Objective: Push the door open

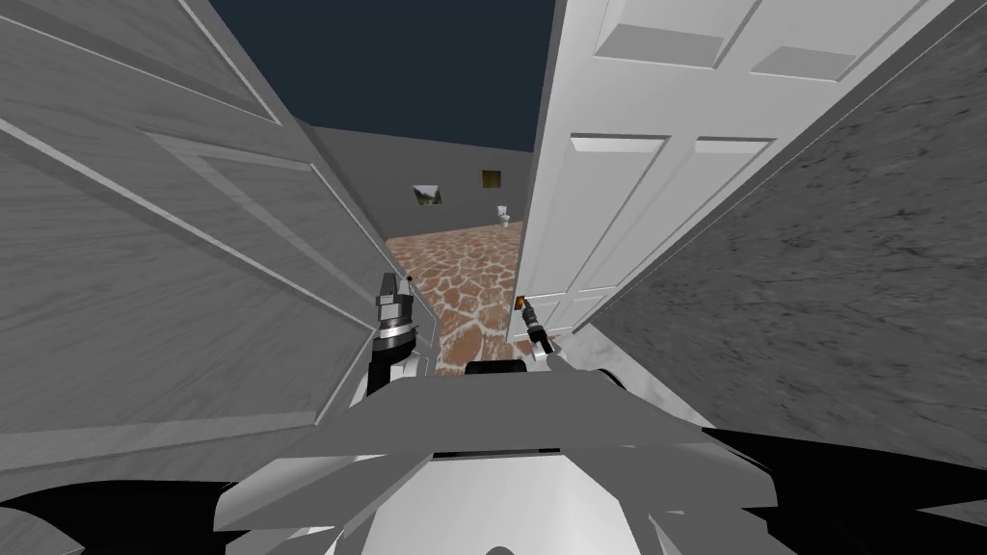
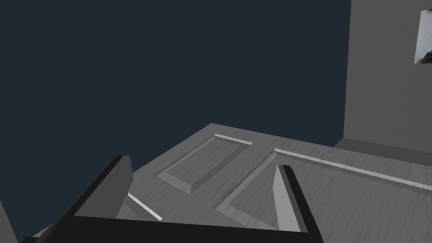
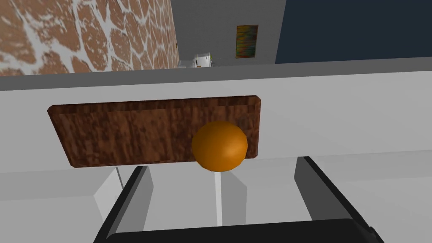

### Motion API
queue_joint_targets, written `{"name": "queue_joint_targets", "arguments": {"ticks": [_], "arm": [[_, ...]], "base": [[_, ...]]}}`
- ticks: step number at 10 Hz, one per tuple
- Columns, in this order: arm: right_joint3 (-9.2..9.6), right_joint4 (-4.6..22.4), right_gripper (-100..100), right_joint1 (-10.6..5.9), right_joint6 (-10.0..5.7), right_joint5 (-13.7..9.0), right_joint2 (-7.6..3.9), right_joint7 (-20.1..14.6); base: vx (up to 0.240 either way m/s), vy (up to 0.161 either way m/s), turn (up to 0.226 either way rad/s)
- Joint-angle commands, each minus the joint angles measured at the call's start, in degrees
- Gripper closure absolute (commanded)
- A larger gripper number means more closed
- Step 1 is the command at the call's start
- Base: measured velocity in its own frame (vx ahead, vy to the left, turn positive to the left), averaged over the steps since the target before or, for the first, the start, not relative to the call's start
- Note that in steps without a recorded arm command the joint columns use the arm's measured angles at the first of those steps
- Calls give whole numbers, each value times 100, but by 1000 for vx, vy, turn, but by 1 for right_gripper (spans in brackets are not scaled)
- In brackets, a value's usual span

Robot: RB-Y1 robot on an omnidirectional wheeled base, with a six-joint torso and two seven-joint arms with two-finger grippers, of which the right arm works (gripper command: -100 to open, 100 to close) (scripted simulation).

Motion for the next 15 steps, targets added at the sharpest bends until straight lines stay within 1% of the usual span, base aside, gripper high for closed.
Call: {"name": "queue_joint_targets", "arguments": {"ticks": [1, 3, 4, 9, 10, 12, 15], "arm": [[-19, 36, -100, -5, -41, -11, 8, 18], [-17, 18, -100, 11, -32, -9, 11, 18], [-17, 18, 100, 11, -32, -9, 11, 18], [-17, 18, 100, 11, -32, -9, 11, 18], [-78, 29, 100, 22, -13, -48, -12, 47], [-142, 31, 100, 25, -6, -89, -34, 72], [-293, 36, 100, 31, 11, -186, -80, 131]], "base": [[211, 40, 23], [138, 26, -3], [-17, 0, 10], [-13, -3, 2], [82, 43, -31], [158, 68, -38], [204, 52, -33]]}}
